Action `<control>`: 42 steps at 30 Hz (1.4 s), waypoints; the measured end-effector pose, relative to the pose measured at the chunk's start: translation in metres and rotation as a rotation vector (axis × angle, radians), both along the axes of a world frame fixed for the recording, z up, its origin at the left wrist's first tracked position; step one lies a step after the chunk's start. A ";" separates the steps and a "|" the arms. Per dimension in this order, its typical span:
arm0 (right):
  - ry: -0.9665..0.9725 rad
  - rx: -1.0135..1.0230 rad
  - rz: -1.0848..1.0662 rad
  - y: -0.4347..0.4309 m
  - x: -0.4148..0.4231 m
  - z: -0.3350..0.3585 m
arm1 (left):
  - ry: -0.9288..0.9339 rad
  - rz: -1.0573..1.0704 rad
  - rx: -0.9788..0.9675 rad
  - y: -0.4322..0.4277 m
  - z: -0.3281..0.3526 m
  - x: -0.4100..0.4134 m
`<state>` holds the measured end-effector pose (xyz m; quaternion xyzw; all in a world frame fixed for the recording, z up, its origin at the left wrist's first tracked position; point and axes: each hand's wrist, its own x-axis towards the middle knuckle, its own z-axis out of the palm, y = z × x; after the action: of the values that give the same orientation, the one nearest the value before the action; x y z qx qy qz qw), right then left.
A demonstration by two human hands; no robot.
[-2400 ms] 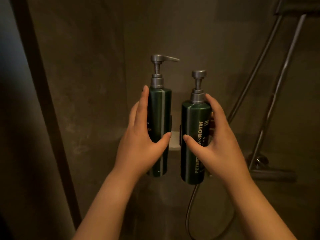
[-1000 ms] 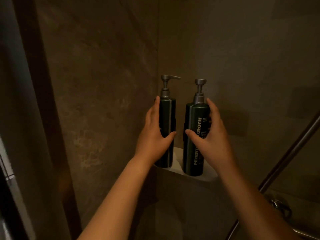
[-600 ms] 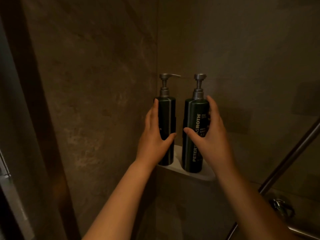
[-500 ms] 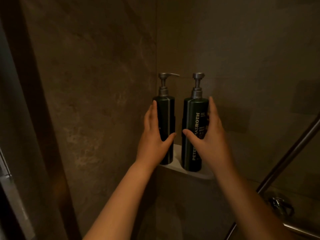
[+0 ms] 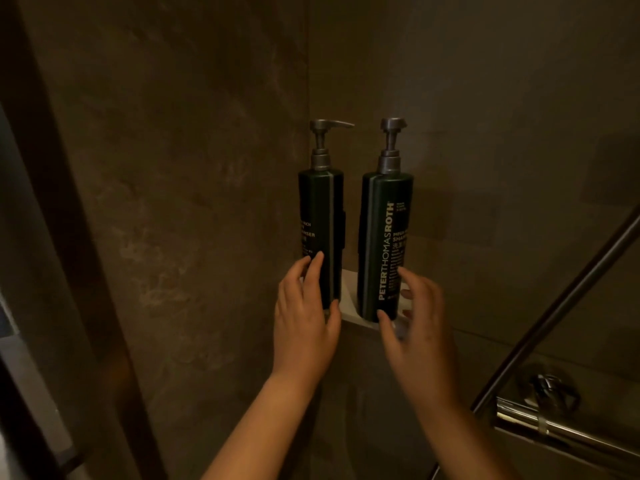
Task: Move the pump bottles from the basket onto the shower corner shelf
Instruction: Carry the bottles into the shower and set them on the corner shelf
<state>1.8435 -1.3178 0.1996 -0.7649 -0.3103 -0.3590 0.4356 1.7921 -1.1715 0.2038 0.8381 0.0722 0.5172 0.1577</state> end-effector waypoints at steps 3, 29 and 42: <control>0.025 0.014 0.014 0.002 0.004 0.000 | 0.016 0.032 0.010 -0.002 -0.002 0.004; 0.226 -0.180 -0.058 0.037 0.036 0.035 | 0.039 0.118 -0.075 0.023 0.011 0.046; 0.282 -0.226 -0.034 0.059 0.050 0.040 | 0.072 0.113 -0.137 0.033 0.015 0.054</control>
<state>1.8932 -1.2590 0.2398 -0.8568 -0.2714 -0.2186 0.3800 1.8463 -1.1386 0.2188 0.8379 0.1602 0.4888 0.1827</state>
